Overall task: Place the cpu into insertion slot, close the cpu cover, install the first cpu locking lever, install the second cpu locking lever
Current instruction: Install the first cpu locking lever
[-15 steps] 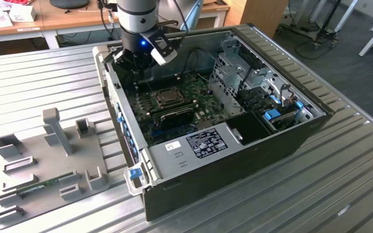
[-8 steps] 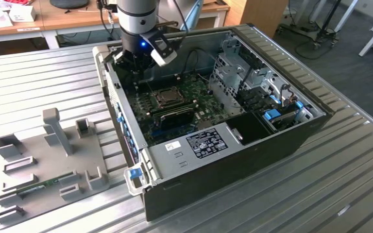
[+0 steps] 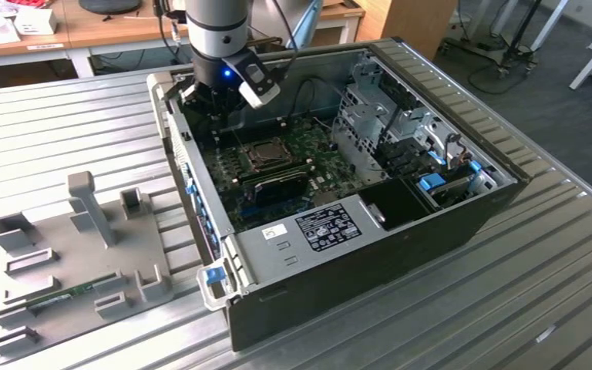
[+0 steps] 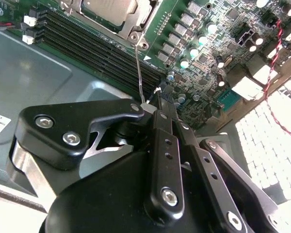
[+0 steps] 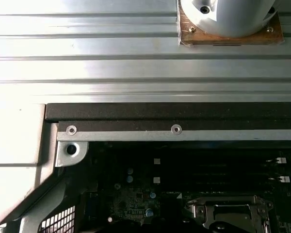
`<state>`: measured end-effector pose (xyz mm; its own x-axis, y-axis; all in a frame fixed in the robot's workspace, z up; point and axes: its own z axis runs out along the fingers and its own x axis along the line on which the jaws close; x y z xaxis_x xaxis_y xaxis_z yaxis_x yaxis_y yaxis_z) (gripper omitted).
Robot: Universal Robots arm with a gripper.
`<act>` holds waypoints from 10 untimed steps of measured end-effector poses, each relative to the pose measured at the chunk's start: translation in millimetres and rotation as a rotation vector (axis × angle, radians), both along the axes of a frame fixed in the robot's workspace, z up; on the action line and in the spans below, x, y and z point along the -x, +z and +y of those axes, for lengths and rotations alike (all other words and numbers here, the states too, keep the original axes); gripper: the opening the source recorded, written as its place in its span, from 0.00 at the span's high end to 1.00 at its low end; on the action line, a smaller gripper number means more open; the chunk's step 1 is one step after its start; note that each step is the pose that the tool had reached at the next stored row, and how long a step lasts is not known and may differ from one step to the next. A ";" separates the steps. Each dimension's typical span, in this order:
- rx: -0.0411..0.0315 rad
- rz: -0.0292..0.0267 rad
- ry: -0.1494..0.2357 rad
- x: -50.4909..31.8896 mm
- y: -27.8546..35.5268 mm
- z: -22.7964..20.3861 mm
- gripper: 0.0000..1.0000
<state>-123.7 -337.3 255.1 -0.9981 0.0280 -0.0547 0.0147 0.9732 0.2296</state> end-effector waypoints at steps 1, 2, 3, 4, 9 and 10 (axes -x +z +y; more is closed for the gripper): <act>-0.0006 -0.0001 0.000 0.0 -0.3 0.3 0.90; -0.0010 -0.0001 0.000 -0.1 -0.5 0.6 0.90; -0.0014 0.0000 0.000 -0.2 -0.7 1.0 0.90; -0.0018 0.0000 0.000 -0.3 -0.8 1.5 0.90; -0.0041 0.0000 0.000 -4.0 -1.2 2.7 0.90; -0.0041 -0.0001 0.000 -5.8 -1.2 2.7 0.90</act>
<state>-117.9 -334.6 253.8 -0.9981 0.0283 -0.0547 0.0147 0.9722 0.2336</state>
